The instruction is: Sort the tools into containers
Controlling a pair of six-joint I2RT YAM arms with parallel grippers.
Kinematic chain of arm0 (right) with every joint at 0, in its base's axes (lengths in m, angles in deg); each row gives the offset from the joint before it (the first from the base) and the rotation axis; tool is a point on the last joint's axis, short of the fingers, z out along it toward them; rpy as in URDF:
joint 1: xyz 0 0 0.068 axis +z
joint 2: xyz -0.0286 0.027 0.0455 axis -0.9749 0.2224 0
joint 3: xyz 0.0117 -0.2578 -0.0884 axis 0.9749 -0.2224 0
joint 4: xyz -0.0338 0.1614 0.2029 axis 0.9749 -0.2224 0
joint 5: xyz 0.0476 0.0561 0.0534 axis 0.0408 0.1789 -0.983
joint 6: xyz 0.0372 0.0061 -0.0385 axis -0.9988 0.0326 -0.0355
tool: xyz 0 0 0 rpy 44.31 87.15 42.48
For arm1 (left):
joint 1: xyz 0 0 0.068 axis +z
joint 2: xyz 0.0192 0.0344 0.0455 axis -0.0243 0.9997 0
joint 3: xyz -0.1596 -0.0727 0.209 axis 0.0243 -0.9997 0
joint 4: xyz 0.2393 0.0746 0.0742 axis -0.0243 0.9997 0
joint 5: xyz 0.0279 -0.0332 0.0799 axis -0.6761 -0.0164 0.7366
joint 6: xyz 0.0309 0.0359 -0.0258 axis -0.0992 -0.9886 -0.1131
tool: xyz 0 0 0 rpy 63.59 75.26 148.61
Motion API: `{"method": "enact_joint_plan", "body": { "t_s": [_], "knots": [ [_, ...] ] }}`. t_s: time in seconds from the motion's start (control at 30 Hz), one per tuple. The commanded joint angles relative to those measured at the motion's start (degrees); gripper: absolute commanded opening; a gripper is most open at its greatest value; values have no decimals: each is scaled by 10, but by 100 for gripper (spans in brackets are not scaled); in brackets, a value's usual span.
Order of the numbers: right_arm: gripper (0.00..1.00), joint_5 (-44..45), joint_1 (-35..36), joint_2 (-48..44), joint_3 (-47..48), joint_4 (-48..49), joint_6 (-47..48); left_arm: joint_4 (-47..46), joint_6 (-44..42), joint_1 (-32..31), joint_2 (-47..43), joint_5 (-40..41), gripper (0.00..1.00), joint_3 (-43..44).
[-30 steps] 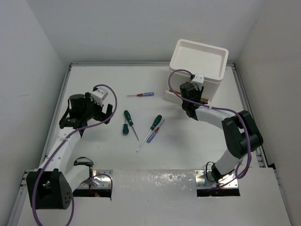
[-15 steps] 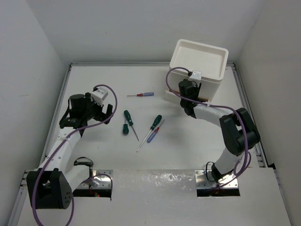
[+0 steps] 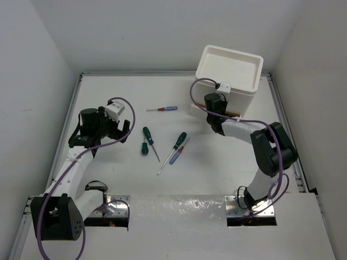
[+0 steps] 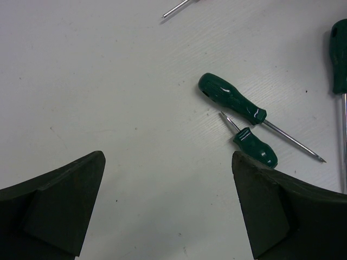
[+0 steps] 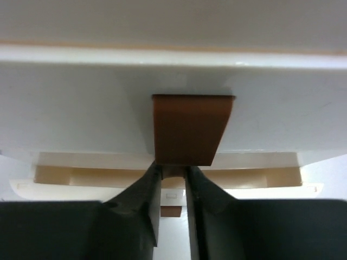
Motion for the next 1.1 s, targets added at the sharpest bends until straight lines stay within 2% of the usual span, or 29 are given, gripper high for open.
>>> {"method": "enact_joint_plan", "body": {
  "t_s": [0.0, 0.13, 0.73, 1.07],
  "knots": [
    [17, 23, -2, 1, 23, 34, -5, -8, -5, -3, -7, -13, 100, -1],
    [0, 25, -5, 1, 22, 34, -5, -9, -5, -3, -6, -12, 100, -2],
    [0, -26, 9, -57, -54, 96, 24, -11, -3, -3, -8, -12, 100, -2],
    [0, 3, 44, -117, -135, 147, 38, -11, -2, -3, -12, -10, 100, -3]
  ]
}}
